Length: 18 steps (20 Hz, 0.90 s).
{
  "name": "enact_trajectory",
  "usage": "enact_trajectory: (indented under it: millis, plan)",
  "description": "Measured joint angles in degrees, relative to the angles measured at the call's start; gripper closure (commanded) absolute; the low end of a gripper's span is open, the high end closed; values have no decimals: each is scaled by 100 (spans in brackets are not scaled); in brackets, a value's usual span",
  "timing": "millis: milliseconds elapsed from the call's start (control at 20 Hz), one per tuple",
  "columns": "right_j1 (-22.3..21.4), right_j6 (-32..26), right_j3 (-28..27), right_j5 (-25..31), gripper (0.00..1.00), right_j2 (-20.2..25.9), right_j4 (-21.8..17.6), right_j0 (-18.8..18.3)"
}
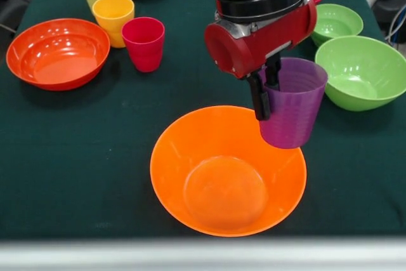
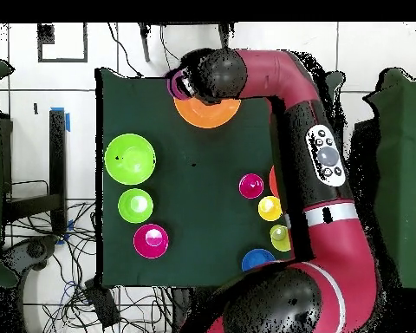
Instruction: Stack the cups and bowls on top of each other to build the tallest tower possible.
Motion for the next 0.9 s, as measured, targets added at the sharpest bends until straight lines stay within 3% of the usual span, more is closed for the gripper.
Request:
enact_trajectory:
  millis: [500, 900]
  plan:
    - [143, 0, -1, 0, 100, -1, -44, -3]
    - [324, -1, -8, -1, 100, 0, -292, -23]
